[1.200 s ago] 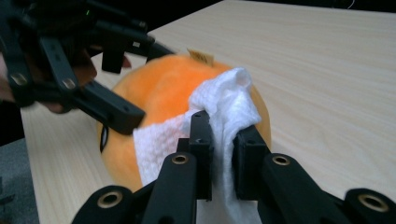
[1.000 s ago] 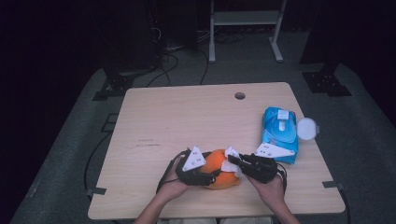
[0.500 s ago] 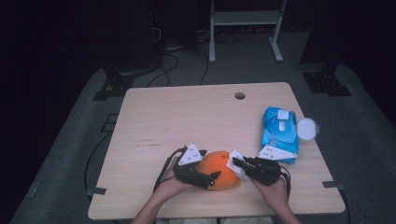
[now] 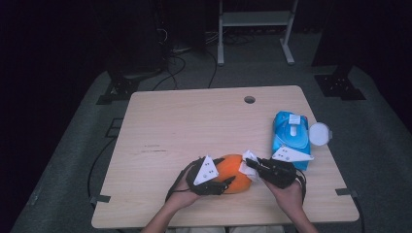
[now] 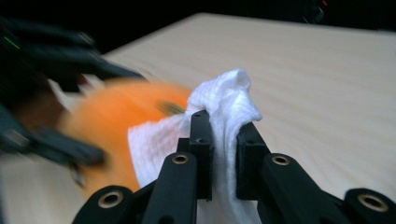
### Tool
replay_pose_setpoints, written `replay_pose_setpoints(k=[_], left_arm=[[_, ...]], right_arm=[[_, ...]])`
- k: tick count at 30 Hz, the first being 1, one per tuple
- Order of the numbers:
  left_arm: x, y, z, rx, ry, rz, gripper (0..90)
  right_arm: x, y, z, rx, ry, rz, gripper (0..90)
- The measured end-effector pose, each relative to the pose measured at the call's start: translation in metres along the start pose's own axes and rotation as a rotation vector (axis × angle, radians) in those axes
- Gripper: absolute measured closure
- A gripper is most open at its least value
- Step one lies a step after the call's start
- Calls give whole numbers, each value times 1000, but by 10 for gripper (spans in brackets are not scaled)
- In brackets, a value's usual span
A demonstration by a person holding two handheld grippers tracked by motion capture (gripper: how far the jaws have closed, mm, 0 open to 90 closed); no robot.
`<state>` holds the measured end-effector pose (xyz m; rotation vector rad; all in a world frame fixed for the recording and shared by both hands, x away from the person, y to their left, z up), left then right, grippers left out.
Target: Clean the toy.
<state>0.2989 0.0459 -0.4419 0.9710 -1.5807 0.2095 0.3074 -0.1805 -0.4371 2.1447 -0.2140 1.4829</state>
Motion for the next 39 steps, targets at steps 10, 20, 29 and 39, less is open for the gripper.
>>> replay_pose_setpoints(k=[10,20,29,39], left_arm=[[-14,7,-24,-41,166,-55,207],[-2,4,-4,-38,54,-16,271],[-3,0,-4,-50,97,-31,288],[0,0,1,-69,66,-26,286]], right_arm=[[-9,-5,-5,10,-10,-28,798],[5,-4,-15,49,14,27,798],[4,-1,-13,93,-46,62,798],[4,-4,-16,37,13,22,798]])
Point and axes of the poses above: each handheld gripper's, and its own axes: y roughly backward along the jaws, x roughly out of its top, z roughly to its right, the point moved 3 cm from there along -y, roughly forward along the jaws, and after that the axes turned 15 degrees about x, right-handed, at the moved point
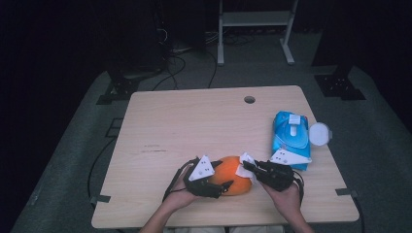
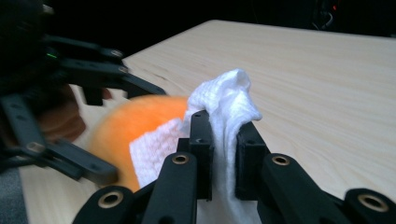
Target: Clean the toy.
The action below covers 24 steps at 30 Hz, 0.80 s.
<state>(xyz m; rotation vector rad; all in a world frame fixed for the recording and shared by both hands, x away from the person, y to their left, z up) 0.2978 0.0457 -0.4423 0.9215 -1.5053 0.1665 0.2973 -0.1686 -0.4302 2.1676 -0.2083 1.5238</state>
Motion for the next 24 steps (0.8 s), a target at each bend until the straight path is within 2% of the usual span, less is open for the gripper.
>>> replay_pose_setpoints(k=[3,4,6,7,9,11,12,13,15,18,20,22,24], left_arm=[[2,-1,4,-11,-12,7,285],[2,-1,5,-11,-16,7,284],[1,1,3,-22,-15,7,263],[1,2,0,-33,7,10,242],[2,4,-10,-51,90,17,196],[1,4,-16,-29,131,-11,134],[-1,3,-17,-46,143,-23,141],[-3,2,-14,-61,133,-31,184],[-2,1,-8,-52,85,-31,261],[2,2,-1,-37,14,-20,331],[4,3,5,-28,-42,-21,343],[4,4,4,-28,-44,-22,344],[3,4,2,-29,-27,-17,344]], right_arm=[[8,-5,-17,48,49,10,797],[11,-10,-23,49,79,2,797],[10,-16,-22,38,94,-29,798],[8,-17,-19,31,94,-42,799],[3,-14,-12,25,70,-44,801],[1,-9,-9,-7,66,-36,801],[1,-7,-8,-12,54,-35,801],[1,-5,-7,-13,40,-29,801],[3,-4,-9,-3,35,-18,802],[9,-9,-23,43,65,1,801],[12,-15,-33,77,103,-8,800],[13,-17,-34,49,148,-37,800],[14,-12,-27,11,135,-40,800]])
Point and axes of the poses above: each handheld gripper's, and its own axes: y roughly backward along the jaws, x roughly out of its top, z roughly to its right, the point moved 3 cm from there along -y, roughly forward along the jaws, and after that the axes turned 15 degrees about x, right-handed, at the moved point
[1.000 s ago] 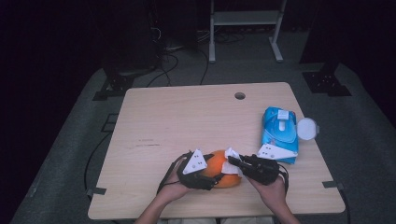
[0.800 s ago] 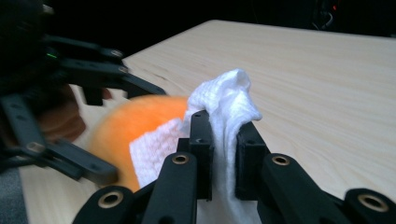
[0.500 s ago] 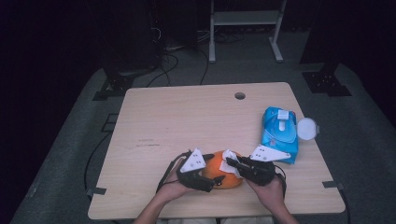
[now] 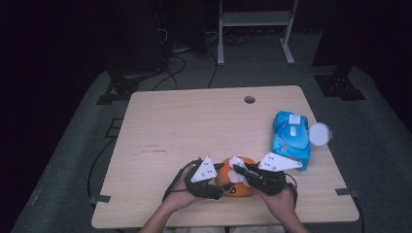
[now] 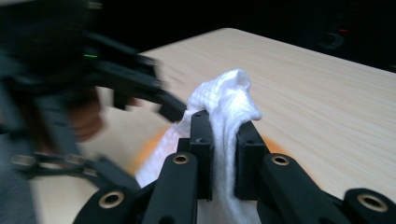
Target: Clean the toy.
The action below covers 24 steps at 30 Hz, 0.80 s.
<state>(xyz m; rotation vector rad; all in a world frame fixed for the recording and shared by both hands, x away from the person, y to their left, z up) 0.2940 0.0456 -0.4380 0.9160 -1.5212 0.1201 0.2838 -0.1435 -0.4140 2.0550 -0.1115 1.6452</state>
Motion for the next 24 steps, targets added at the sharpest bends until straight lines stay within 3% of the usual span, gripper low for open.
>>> replay_pose_setpoints(k=[1,3,7,9,11,14,16,19,22,24], left_arm=[[0,0,0,2,4,3,344],[2,-1,2,11,-2,7,333],[7,-1,9,26,-50,3,329],[7,0,10,31,-54,6,327],[6,0,6,29,-10,17,299],[8,-1,-1,43,50,9,186],[6,-4,0,19,74,-5,191],[6,-6,9,20,15,-4,291],[9,-4,14,18,-44,-7,309],[8,-4,15,24,-61,-7,310]], right_arm=[[-1,4,4,-26,-5,-1,800],[-2,9,8,-28,-33,12,801],[-1,-4,-10,56,-19,12,800],[1,-9,-13,73,0,-1,799],[2,-7,-8,63,-8,-1,801],[0,1,1,13,-13,-5,801],[-1,5,5,6,-29,8,801],[1,4,1,16,-31,14,801],[3,-7,-14,50,10,-8,800],[3,-12,-18,56,28,-25,799]])
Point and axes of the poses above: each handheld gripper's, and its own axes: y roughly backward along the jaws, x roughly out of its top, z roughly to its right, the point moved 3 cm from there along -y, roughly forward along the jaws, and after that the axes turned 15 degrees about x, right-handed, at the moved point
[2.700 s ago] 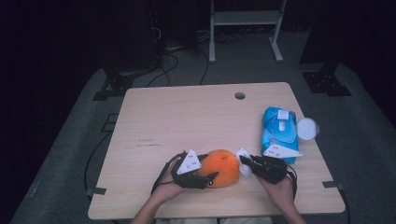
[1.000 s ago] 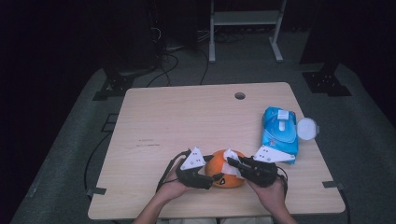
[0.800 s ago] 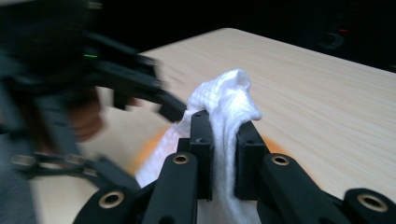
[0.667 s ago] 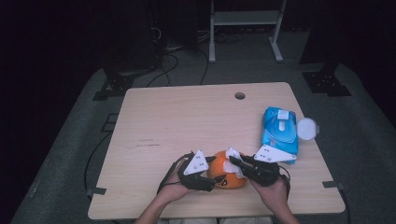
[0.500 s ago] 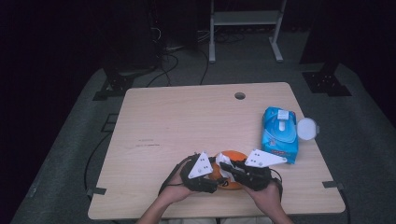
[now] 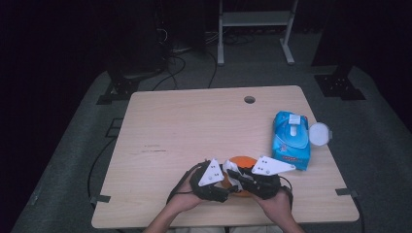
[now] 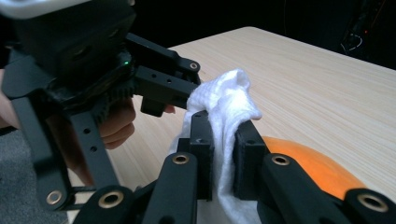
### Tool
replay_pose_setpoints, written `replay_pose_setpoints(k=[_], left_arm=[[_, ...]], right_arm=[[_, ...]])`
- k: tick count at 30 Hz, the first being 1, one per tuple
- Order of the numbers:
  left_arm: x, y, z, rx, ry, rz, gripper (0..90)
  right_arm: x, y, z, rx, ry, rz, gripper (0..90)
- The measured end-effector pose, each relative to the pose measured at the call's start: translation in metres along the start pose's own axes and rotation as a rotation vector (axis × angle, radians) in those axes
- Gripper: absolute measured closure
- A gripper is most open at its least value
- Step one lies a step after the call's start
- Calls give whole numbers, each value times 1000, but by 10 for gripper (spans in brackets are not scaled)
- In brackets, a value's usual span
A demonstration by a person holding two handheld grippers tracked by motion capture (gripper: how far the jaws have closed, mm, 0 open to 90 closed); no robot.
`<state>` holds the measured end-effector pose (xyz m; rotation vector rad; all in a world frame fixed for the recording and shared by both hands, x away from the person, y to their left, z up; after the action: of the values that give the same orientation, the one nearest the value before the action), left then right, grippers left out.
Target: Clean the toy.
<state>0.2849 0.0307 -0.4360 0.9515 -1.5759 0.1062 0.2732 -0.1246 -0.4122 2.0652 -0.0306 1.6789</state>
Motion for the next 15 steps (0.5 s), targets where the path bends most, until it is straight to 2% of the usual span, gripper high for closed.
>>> replay_pose_setpoints(k=[3,6,8,10,12,13,15], left_arm=[[-3,1,-2,-12,10,0,321],[-3,1,-4,-32,27,-1,290],[0,0,-5,-38,68,16,226],[3,-1,-5,-38,117,41,165],[3,-4,-3,-30,91,10,193],[1,-4,-2,-22,67,4,227],[-2,-2,-6,-24,78,-8,264]], right_arm=[[0,5,8,-13,-28,14,799],[-2,18,22,-65,-65,37,799],[-5,22,25,-78,-83,48,800],[-6,21,23,-47,-104,62,799],[-6,12,15,13,-96,56,798],[-6,9,13,12,-89,42,798],[-4,10,13,-8,-59,23,798]])
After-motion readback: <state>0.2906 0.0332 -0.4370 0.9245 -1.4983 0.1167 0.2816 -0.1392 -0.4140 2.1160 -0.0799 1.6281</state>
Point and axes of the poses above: each handheld gripper's, and its own axes: y roughly backward along the jaws, x roughly out of its top, z roughly to its right, the point moved 3 cm from there along -y, roughly forward along the jaws, and after that the axes turned 15 degrees about x, right-handed, at the moved point
